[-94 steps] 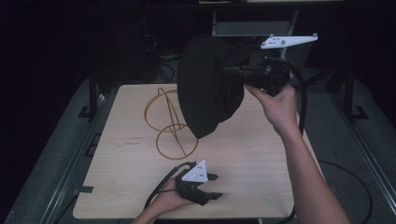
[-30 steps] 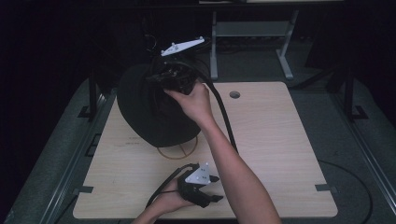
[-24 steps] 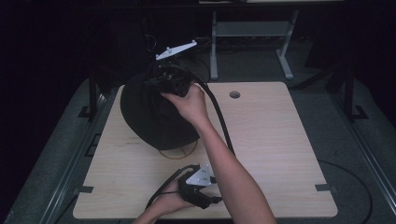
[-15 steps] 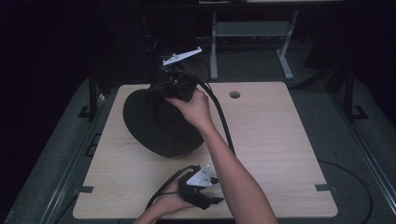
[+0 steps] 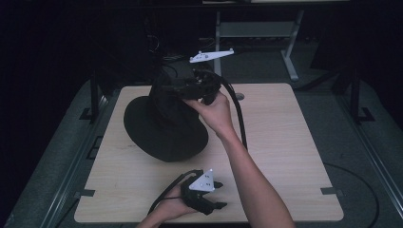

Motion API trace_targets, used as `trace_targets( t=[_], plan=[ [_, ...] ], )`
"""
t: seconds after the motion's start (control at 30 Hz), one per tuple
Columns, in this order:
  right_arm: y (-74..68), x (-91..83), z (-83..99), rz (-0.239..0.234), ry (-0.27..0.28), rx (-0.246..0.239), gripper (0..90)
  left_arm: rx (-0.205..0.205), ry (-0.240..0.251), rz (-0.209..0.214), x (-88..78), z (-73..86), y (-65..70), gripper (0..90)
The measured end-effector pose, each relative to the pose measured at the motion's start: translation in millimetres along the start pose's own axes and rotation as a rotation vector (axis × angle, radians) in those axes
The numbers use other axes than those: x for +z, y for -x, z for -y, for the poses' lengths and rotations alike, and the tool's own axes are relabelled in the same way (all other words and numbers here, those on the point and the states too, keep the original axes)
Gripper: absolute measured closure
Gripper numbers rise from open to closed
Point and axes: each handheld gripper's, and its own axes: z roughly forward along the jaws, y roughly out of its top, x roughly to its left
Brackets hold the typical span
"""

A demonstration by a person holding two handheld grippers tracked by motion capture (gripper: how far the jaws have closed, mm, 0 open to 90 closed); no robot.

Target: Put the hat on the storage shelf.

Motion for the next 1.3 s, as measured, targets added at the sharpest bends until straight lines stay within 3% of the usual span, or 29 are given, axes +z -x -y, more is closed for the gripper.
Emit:
trace_targets(
  t=[0.33, 0.6, 0.87, 1.03, 1.3],
  plan=[
    [7.1, -33.6, 3.0, 0.04, 0.02, 0.0, 44.1, -0.014, 0.009, 0.005, 1.0, -0.3, 0.5, 36.9],
    [12.9, -49.5, 9.5, 0.062, 0.025, 0.002, 42.5, -0.018, 0.012, 0.004, 1.5, -0.7, 1.5, 36.5],
    [20.6, -71.7, 23.3, 0.092, 0.027, 0.026, 40.5, -0.019, 0.016, 0.002, 3.2, -0.8, 2.4, 36.3],
    [25.2, -85.2, 30.1, 0.108, 0.038, 0.032, 39.8, 0.004, -0.001, -0.001, 3.3, -1.1, 1.1, 36.1],
    [31.7, -108.7, 44.0, 0.139, 0.048, 0.052, 37.1, -0.011, 0.013, -0.003, 3.5, -1.1, 1.8, 35.1]
  ],
)
